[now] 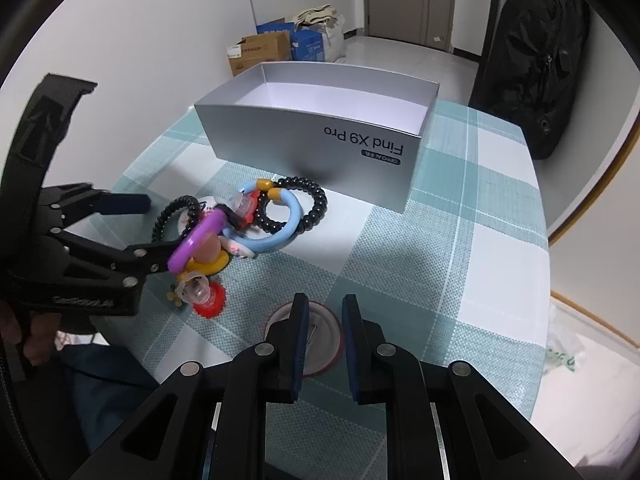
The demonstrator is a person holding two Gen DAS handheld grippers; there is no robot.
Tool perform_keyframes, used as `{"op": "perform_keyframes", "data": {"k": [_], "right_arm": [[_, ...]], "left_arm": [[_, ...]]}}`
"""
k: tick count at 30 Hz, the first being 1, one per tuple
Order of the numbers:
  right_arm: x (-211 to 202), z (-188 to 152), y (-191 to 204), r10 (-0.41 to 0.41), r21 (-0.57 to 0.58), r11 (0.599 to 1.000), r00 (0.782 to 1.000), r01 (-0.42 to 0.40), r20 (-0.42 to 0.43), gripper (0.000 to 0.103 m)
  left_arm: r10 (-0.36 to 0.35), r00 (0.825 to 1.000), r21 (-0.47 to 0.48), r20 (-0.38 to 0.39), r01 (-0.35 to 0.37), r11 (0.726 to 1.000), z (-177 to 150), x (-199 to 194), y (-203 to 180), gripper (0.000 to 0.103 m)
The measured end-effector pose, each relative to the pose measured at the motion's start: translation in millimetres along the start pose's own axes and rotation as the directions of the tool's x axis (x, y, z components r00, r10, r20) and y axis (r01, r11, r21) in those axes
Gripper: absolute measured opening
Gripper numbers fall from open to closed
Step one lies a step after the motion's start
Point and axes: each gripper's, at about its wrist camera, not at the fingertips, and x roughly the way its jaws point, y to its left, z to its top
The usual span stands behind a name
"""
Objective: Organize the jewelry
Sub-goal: 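Grasp the white round pin badge with the right gripper while the left gripper grasps the black beaded bracelet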
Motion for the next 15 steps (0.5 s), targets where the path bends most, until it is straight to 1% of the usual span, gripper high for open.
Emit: {"op": "perform_keyframes", "data": {"k": [1, 2, 3, 4, 5, 7, 9, 12, 15], "right_arm": [[-2.4, 0.1, -2.1, 0.009, 0.011, 1.000, 1.000, -0.009, 0.011, 0.016], [-4.4, 0.0, -3.2, 0.017, 0.020, 1.000, 1.000, -0.017, 0.022, 0.017], [-6.2, 0.2, -4.8, 0.024, 0.028, 0.999, 0.999, -0.025, 0.029, 0.018], [-7.3, 0.1, -5.8, 0.027, 0.035, 0.999, 0.999, -0.028, 0.034, 0.026], [-8.4, -0.2, -7.1, 0.032, 0.043, 0.998, 0.999, -0.034, 0.038, 0.039], [-10.0, -1.7, -7.4, 0.046, 0.052, 0.997, 0.998, -0.048, 0.041, 0.048], [-10.9, -3.1, -3.7, 0.051, 0.040, 0.998, 0.998, -0.052, 0.040, 0.048], [-7.3, -6.8, 2.2, 0.034, 0.012, 0.999, 0.999, -0.034, 0.015, 0.049], [-4.4, -9.4, 9.3, 0.024, -0.022, 0.999, 1.000, -0.024, -0.001, 0.049]], "left_arm": [[-0.007, 1.000, 0.002, 0.004, 0.007, 1.000, 0.2, -1.9, 0.4, 0.066], [-0.013, 1.000, 0.008, 0.009, 0.013, 1.000, 0.4, -2.9, -0.4, 0.054], [-0.016, 1.000, 0.018, 0.012, 0.016, 1.000, -0.4, -3.8, -2.2, 0.047], [-0.016, 1.000, 0.028, 0.013, 0.016, 0.999, -0.5, -3.9, -3.3, 0.047], [-0.015, 1.000, 0.033, 0.015, 0.015, 0.999, 0.7, -2.5, -5.5, 0.045], [-0.026, 1.000, 0.036, 0.014, 0.025, 0.999, 0.2, -2.9, -5.6, 0.041], [-0.031, 0.999, 0.031, 0.013, 0.031, 0.999, 1.6, -2.8, -3.8, 0.037], [-0.088, 0.996, -0.013, 0.006, 0.088, 0.996, 1.8, -4.9, 4.2, 0.035], [-0.122, 0.993, -0.050, 0.006, 0.122, 0.991, 2.8, -7.4, 8.7, 0.034]]}}
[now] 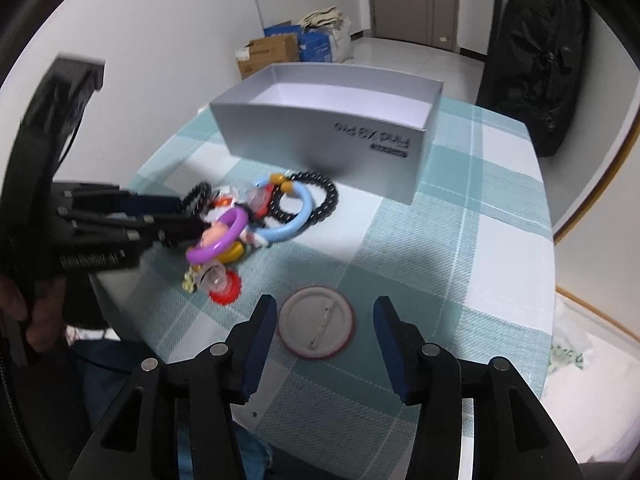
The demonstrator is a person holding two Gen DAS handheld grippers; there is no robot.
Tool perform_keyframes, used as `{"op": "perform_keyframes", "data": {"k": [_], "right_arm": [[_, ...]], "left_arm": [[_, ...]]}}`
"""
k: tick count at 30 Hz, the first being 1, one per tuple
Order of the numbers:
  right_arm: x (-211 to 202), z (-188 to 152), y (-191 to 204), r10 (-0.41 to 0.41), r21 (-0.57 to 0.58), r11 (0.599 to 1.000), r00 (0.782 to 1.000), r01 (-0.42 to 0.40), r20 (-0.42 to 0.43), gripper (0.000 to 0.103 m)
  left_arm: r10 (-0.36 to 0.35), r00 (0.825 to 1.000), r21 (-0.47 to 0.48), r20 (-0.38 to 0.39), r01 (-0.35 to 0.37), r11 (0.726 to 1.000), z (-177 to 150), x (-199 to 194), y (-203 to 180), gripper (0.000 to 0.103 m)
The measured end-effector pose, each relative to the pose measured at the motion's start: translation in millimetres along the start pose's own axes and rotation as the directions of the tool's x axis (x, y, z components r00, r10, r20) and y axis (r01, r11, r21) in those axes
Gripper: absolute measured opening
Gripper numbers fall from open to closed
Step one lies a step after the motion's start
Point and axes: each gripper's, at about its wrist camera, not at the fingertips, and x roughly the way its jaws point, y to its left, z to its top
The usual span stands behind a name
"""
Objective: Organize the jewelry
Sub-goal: 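Grasp the white round pin badge with the right gripper while the left gripper grasps the black beaded bracelet, then carry the badge and bracelet into the grey box and open both grippers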
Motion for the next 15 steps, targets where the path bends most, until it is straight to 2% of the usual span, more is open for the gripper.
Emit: {"op": "perform_keyframes", "data": {"k": [3, 7, 10, 15], "right_arm": [[4.4, -2.0, 9.0, -0.029, -0.046, 0.999, 1.000, 0.028, -0.013, 0.049], [8.1, -4.0, 21.0, -0.086, -0.115, 0.990, 0.996, 0.084, -0.013, 0.049], [7.2, -4.8, 19.5, -0.065, -0.103, 0.993, 0.998, 0.063, -0.019, 0.042], [6.4, -5.1, 18.0, -0.069, -0.096, 0.993, 0.997, 0.067, -0.018, 0.042]], "left_arm": [[-0.036, 0.999, -0.034, 0.007, 0.036, 0.999, 0.2, -4.1, 4.9, 0.033], [-0.042, 0.999, -0.048, 0.018, 0.043, 0.998, 0.5, -8.2, 6.1, 0.033], [-0.065, 0.997, -0.074, 0.035, 0.068, 0.995, 1.5, -13.1, 9.4, 0.033], [-0.078, 0.994, -0.105, 0.075, 0.086, 0.991, 3.3, -22.3, 14.0, 0.033]]}}
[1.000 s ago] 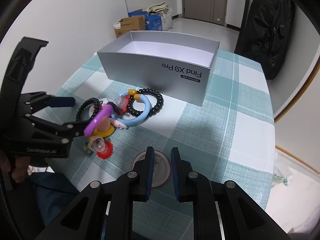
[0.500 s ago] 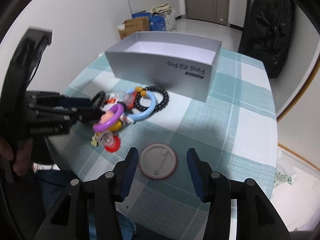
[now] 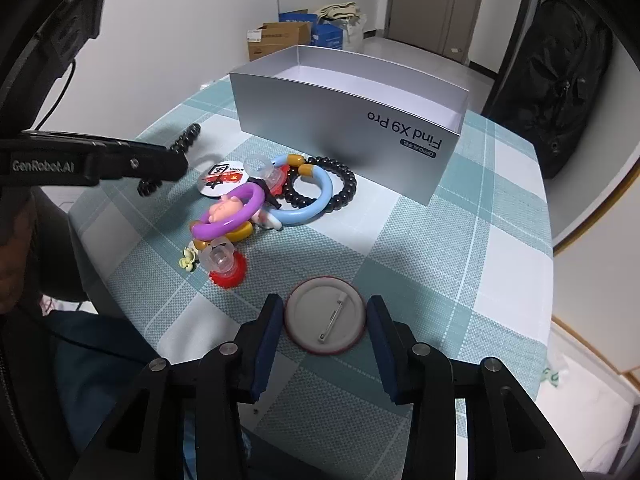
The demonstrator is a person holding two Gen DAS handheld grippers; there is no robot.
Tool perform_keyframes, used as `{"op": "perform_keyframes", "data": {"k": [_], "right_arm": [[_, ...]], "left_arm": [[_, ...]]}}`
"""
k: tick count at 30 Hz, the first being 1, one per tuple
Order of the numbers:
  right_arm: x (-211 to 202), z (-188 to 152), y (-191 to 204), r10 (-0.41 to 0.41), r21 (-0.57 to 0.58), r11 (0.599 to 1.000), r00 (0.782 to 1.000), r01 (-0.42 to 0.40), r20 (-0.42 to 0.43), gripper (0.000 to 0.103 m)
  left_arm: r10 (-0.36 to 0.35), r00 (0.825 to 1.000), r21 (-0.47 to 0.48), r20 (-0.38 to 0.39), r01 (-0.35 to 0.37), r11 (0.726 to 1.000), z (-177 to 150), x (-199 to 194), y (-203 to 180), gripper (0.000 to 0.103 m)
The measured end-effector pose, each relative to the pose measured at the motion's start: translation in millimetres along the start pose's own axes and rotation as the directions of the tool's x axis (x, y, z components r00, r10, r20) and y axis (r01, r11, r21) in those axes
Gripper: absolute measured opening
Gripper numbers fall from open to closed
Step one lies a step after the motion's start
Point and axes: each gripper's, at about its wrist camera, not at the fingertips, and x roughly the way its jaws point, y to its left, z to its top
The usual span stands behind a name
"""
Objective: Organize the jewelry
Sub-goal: 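Carry the badge and bracelet into the grey box and open both grippers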
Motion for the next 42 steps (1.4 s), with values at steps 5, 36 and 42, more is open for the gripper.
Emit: {"op": "perform_keyframes", "data": {"k": [5, 36, 42], "right_arm": [[-4.0, 3.6, -14.1, 0.033, 0.077, 0.996, 0.999, -0.035, 0.020, 0.042], [-15.5, 131.1, -89.8, 0.199, 0.257, 0.927, 0.938, -0.274, 0.284, 0.042], [14.0, 134.5, -99.3, 0.218, 0.287, 0.917, 0.950, -0.278, 0.224, 0.042]], "left_arm": [[-0.027, 0.999, -0.023, 0.044, 0.028, 0.999, 5.5, -8.9, 0.9, 0.033], [-0.136, 0.990, 0.053, 0.040, 0.134, 0.990, 105.2, 23.9, -16.0, 0.033], [-0.175, 0.985, 0.041, -0.013, 0.175, 0.984, 111.4, 42.4, -13.3, 0.033]]}}
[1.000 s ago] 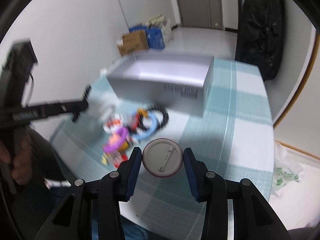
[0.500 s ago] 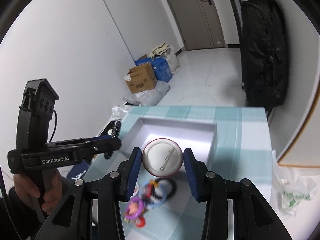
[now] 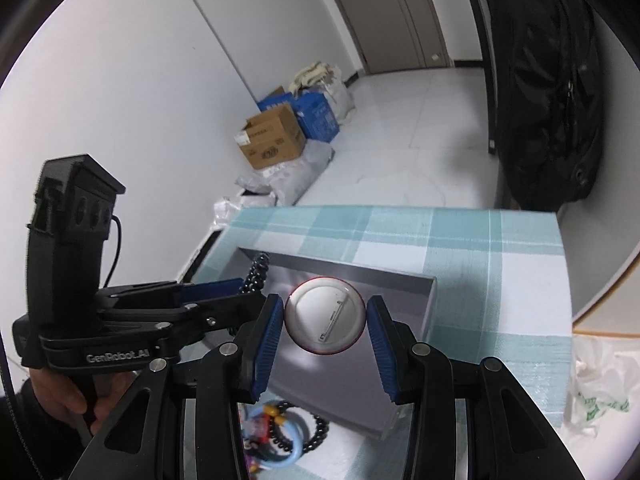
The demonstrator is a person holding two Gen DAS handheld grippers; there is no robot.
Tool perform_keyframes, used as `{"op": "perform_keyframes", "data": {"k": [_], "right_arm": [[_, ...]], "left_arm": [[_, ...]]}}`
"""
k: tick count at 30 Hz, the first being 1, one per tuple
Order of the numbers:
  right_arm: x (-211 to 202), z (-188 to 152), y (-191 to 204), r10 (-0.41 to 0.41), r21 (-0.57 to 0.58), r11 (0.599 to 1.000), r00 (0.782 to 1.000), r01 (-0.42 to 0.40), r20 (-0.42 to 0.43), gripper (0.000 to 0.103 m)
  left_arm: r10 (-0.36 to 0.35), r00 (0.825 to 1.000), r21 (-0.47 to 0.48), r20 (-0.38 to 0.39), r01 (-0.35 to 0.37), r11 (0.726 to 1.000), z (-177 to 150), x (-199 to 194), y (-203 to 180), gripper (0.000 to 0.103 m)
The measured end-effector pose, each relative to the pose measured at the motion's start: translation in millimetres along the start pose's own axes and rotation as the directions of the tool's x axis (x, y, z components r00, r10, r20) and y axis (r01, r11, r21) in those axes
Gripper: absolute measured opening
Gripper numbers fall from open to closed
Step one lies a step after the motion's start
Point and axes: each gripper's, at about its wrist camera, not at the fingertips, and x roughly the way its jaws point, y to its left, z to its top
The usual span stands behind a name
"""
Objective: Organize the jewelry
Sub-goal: 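Carry the badge and bracelet into the grey box and open both grippers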
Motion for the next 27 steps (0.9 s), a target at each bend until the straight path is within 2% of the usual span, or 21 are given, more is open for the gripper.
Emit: {"op": "perform_keyframes", "data": {"k": [4, 6, 8, 9, 12, 16, 19, 27], "right_arm": [[12.2, -0.7, -3.7, 0.000, 0.003, 1.000, 1.000, 0.000, -0.027, 0.043], [13.4, 1.6, -4.1, -0.007, -0.003, 1.000, 1.000, 0.007, -0.015, 0.046], [10.0, 3.1, -4.4, -0.008, -0.006, 1.000, 1.000, 0.008, 0.004, 0.067], [7.4, 3.7, -4.1, -0.006, -0.004, 1.000, 1.000, 0.006, 0.018, 0.072], [-5.0, 4.4, -5.1, 0.001, 0.003, 1.000, 0.998, -0.001, 0.060, 0.074], [-23.3, 2.5, -9.1, -0.016, 0.027, 1.000, 0.994, 0.013, 0.108, 0.081], [-36.9, -3.8, -15.6, -0.018, 0.059, 0.998, 0.991, 0.010, 0.132, 0.083], [-61.3, -25.0, -16.9, -0.030, 0.079, 0.997, 0.984, 0.016, 0.173, 0.087]], "left_arm": [[-0.015, 1.000, -0.038, -0.023, 0.014, 0.999, 4.4, 6.1, 6.3, 0.034], [-0.020, 0.999, -0.069, -0.051, 0.016, 0.998, 6.8, 10.9, 11.3, 0.041], [-0.027, 0.999, -0.062, -0.044, 0.024, 0.998, 9.4, 10.0, 10.5, 0.047], [-0.035, 0.999, -0.051, -0.040, 0.033, 0.998, 9.8, 7.6, 8.9, 0.052], [-0.020, 0.999, -0.048, -0.030, 0.018, 0.999, 8.1, 2.0, 6.8, 0.067], [-0.022, 1.000, -0.053, -0.021, 0.021, 0.998, 3.4, -5.1, 4.8, 0.067], [0.003, 1.000, -0.023, 0.005, -0.003, 1.000, -3.4, -12.5, -3.0, 0.067], [0.119, 0.985, 0.061, 0.123, -0.128, 0.990, -29.5, -39.7, -32.7, 0.067]]}}
